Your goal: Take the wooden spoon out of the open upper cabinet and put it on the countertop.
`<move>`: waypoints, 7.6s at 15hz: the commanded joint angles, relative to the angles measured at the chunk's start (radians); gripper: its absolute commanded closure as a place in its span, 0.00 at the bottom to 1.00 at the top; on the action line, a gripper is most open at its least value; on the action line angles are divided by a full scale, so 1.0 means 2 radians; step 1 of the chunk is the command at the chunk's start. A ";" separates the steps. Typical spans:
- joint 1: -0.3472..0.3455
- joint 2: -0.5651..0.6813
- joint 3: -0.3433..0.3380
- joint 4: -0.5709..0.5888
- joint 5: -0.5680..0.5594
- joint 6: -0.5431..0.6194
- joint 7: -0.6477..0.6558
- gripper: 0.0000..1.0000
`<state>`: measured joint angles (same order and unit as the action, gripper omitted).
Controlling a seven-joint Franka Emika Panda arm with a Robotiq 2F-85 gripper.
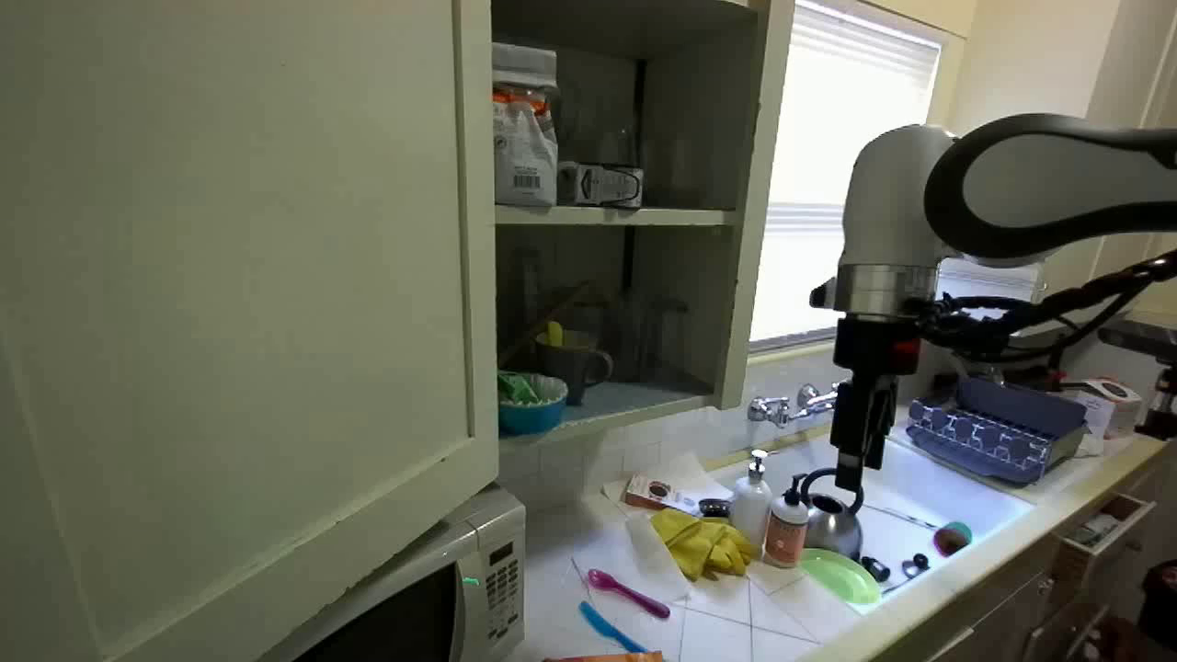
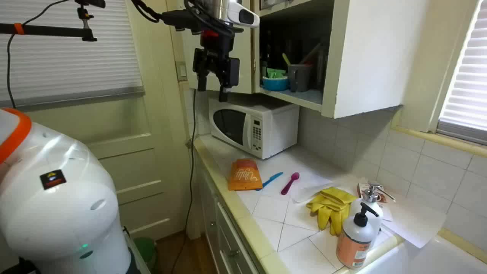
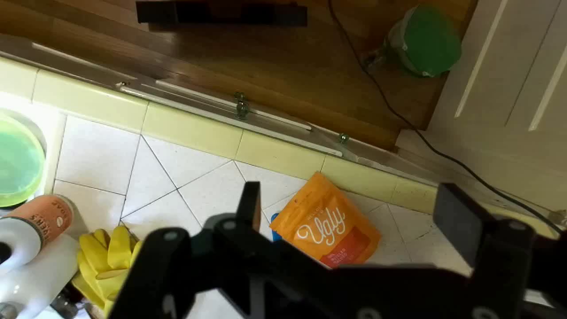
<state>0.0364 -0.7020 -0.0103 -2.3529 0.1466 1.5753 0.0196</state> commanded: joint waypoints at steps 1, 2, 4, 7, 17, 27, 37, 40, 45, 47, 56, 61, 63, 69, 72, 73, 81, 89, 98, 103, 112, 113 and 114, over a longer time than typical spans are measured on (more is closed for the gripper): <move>-0.005 0.001 0.004 0.002 0.002 -0.002 -0.003 0.00; -0.005 0.001 0.004 0.002 0.002 -0.002 -0.003 0.00; -0.005 0.001 0.004 0.002 0.002 -0.002 -0.003 0.00; -0.011 0.008 0.005 0.007 0.007 0.010 0.011 0.00; -0.053 0.088 0.014 0.069 0.003 0.327 0.099 0.00; -0.044 0.163 0.024 0.063 0.028 0.499 0.167 0.00; -0.064 0.220 0.048 0.077 0.001 0.687 0.195 0.00; -0.077 0.242 0.068 0.069 -0.021 0.763 0.194 0.00; -0.140 0.275 0.117 0.068 -0.072 0.862 0.192 0.00; -0.159 0.282 0.132 0.067 -0.069 0.876 0.183 0.00; -0.196 0.309 0.189 0.073 -0.037 0.950 0.133 0.00; -0.203 0.332 0.207 0.084 -0.009 0.980 0.092 0.28; -0.201 0.343 0.211 0.088 0.009 0.992 0.071 0.26; -0.187 0.380 0.216 0.103 0.065 1.043 0.006 0.29; -0.176 0.400 0.217 0.115 0.089 1.070 -0.018 0.28; -0.173 0.405 0.217 0.120 0.093 1.074 -0.023 0.31; -0.149 0.440 0.213 0.152 0.096 1.113 -0.052 0.58; -0.144 0.452 0.211 0.166 0.095 1.125 -0.059 0.93; -0.143 0.440 0.212 0.163 0.104 1.120 -0.053 1.00; -0.145 0.414 0.214 0.163 0.148 1.128 -0.032 1.00; -0.145 0.370 0.219 0.146 0.224 1.066 -0.026 0.74; -0.145 0.361 0.221 0.143 0.227 1.046 -0.020 0.73; -0.145 0.357 0.221 0.143 0.230 1.032 -0.022 0.68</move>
<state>-0.2559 0.0854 0.4243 -2.0225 0.5552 3.7412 -0.0350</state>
